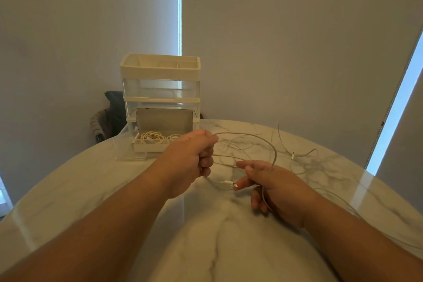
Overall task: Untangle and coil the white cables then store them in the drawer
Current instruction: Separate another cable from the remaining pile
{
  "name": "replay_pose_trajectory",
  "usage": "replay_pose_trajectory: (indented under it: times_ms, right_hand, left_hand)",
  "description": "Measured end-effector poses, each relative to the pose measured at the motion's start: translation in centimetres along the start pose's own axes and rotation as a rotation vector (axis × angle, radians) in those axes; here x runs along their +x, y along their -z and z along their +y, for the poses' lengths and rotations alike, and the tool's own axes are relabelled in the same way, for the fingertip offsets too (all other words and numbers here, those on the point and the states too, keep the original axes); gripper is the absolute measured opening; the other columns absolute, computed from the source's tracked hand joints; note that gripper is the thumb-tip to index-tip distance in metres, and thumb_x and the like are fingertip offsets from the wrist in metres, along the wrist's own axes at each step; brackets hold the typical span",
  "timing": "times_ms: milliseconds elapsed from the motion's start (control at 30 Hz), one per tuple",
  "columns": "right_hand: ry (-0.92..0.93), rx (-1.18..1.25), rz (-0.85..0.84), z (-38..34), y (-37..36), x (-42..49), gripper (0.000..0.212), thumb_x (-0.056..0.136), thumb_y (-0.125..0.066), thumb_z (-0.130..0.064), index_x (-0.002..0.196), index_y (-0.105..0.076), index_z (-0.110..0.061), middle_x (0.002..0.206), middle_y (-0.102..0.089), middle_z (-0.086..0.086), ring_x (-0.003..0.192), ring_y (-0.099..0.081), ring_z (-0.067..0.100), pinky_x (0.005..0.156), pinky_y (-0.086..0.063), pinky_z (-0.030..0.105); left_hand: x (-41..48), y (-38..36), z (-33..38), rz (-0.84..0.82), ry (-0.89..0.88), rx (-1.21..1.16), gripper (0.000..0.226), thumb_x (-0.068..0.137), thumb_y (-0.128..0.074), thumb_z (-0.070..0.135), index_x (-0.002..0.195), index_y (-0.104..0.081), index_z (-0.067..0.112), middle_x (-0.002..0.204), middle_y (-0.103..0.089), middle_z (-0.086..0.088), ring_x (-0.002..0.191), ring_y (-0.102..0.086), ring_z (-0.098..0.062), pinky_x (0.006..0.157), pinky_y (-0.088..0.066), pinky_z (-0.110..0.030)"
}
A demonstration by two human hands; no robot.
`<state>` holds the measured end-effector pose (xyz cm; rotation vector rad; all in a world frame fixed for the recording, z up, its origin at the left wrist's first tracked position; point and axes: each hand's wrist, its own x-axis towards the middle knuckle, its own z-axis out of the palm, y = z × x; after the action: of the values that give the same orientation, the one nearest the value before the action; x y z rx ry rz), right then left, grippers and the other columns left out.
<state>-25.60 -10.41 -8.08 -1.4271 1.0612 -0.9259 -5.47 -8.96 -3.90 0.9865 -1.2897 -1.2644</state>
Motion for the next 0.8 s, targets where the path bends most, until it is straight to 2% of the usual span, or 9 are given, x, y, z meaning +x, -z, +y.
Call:
replay_pose_trajectory:
  times_ms: [67,167,233,333,433,500,600,700,800]
  right_hand:
    - [0.001,-0.022,0.006,0.0,0.1,0.0,0.023,0.104,-0.048,-0.023,0.120,-0.065,-0.020,0.096,-0.076,0.012,0.049,-0.050,0.020,0.044,-0.034,0.030]
    - [0.040,-0.017,0.046,-0.4,0.9,-0.1,0.023,0.100,-0.054,-0.024,0.108,-0.072,-0.013,0.078,-0.069,0.011,0.047,-0.044,0.018,0.046,-0.031,0.029]
    - [0.100,0.021,0.091,-0.9,1.7,-0.2,0.027,0.096,-0.059,-0.030,0.101,-0.073,-0.008,0.071,-0.064,0.010,0.051,-0.047,0.018,0.046,-0.035,0.026]
    - [0.241,0.142,0.192,-1.7,2.8,-0.2,0.037,0.086,-0.066,-0.041,0.100,-0.070,-0.008,0.075,-0.067,0.009,0.070,-0.060,0.025,0.063,-0.045,0.034]
    - [0.389,0.146,0.312,-2.3,3.2,-0.3,0.032,0.084,-0.063,-0.039,0.104,-0.070,-0.015,0.086,-0.072,0.004,0.084,-0.066,0.023,0.073,-0.050,0.036]
    - [0.487,0.046,0.349,-2.6,2.9,-0.7,0.015,0.094,-0.065,-0.027,0.103,-0.071,-0.018,0.087,-0.073,0.003,0.084,-0.068,0.021,0.072,-0.051,0.033]
    - [0.526,-0.155,0.327,-2.6,2.0,-1.2,0.013,0.095,-0.063,-0.015,0.096,-0.074,-0.020,0.081,-0.073,0.001,0.074,-0.069,0.019,0.066,-0.054,0.030]
    - [0.481,-0.282,0.325,-2.3,1.5,-0.9,0.014,0.095,-0.064,-0.019,0.092,-0.075,-0.026,0.072,-0.071,-0.012,0.063,-0.062,0.002,0.058,-0.048,0.016]
    - [0.478,-0.335,0.377,-2.3,1.9,-0.8,0.011,0.094,-0.066,-0.023,0.089,-0.074,-0.028,0.070,-0.067,-0.025,0.068,-0.061,-0.006,0.061,-0.043,0.006]
  left_hand:
    - [0.0,0.2,0.1,-0.020,0.016,-0.020,0.019,0.098,-0.046,0.019,0.080,-0.046,0.013,0.064,-0.034,-0.001,0.056,-0.032,-0.015,0.056,-0.032,-0.031]
    - [0.0,0.8,0.4,-0.019,0.032,-0.057,0.018,0.097,-0.046,0.019,0.082,-0.053,0.012,0.064,-0.033,-0.001,0.054,-0.031,-0.014,0.053,-0.030,-0.031]
    - [-0.1,1.1,0.5,0.006,0.011,0.011,0.019,0.098,-0.047,0.019,0.085,-0.057,0.010,0.063,-0.037,-0.001,0.053,-0.033,-0.013,0.052,-0.031,-0.029]
    - [-0.2,1.2,0.4,0.038,-0.003,0.113,0.018,0.098,-0.051,0.017,0.090,-0.065,0.007,0.062,-0.042,-0.001,0.052,-0.036,-0.013,0.052,-0.032,-0.028]
    - [-0.3,0.8,0.2,0.055,0.000,0.216,0.018,0.096,-0.059,0.020,0.088,-0.073,0.010,0.063,-0.052,-0.001,0.052,-0.045,-0.014,0.053,-0.039,-0.029]
    - [-0.2,0.5,0.1,0.096,-0.019,0.297,0.018,0.093,-0.063,0.025,0.083,-0.076,0.018,0.065,-0.059,0.001,0.053,-0.051,-0.013,0.054,-0.043,-0.031]
    - [-0.1,0.1,0.1,0.141,-0.042,0.262,0.018,0.092,-0.065,0.027,0.080,-0.077,0.020,0.062,-0.056,0.003,0.050,-0.048,-0.011,0.051,-0.041,-0.028]
    - [-0.1,0.1,0.4,0.141,-0.037,0.159,0.020,0.095,-0.060,0.024,0.085,-0.075,0.015,0.060,-0.049,0.002,0.049,-0.041,-0.011,0.049,-0.036,-0.026]
    - [-0.4,0.3,0.8,0.082,-0.007,0.127,0.021,0.097,-0.058,0.024,0.089,-0.071,0.010,0.061,-0.047,0.000,0.050,-0.039,-0.012,0.051,-0.035,-0.027]
